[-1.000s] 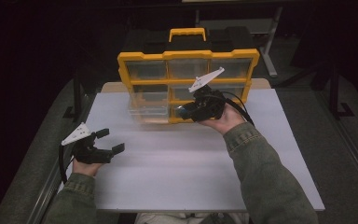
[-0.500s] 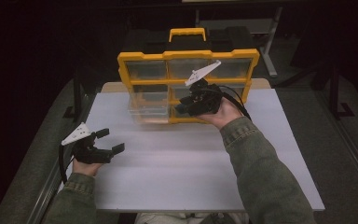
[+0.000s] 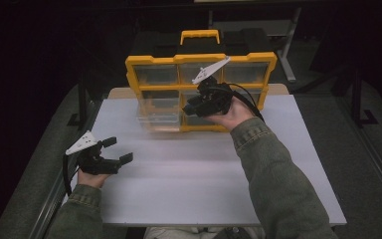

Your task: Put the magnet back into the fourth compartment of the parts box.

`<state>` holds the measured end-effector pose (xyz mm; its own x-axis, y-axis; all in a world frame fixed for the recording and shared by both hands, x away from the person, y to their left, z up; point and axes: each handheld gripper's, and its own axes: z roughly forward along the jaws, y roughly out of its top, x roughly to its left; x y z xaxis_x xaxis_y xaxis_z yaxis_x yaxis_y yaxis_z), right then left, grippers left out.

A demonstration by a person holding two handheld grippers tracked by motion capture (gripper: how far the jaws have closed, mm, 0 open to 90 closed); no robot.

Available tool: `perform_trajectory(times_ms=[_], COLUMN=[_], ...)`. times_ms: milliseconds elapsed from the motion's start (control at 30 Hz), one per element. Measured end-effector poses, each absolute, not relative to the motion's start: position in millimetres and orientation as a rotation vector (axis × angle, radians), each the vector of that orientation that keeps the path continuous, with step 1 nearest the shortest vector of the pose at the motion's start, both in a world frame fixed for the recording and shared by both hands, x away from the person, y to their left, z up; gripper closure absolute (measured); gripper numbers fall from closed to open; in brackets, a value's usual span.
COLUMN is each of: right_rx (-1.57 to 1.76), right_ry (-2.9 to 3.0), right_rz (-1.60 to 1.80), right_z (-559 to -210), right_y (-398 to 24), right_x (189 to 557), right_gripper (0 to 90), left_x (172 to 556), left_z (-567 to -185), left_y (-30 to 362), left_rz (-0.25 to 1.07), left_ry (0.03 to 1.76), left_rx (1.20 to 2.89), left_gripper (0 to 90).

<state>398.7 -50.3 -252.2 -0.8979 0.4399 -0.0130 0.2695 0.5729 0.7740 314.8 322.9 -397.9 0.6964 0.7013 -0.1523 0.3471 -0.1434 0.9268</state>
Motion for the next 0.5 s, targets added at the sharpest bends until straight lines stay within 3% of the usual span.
perform_trajectory(times_ms=[500], right_rx=[0.558], right_ry=[2.595], right_rz=[1.263], right_z=[-236], right_y=[-31], right_x=[400], right_gripper=[61.3], left_x=[315], left_z=[-398], left_y=[323], left_rz=[0.379], left_ry=[0.839], left_rx=[1.743], left_gripper=[0.0])
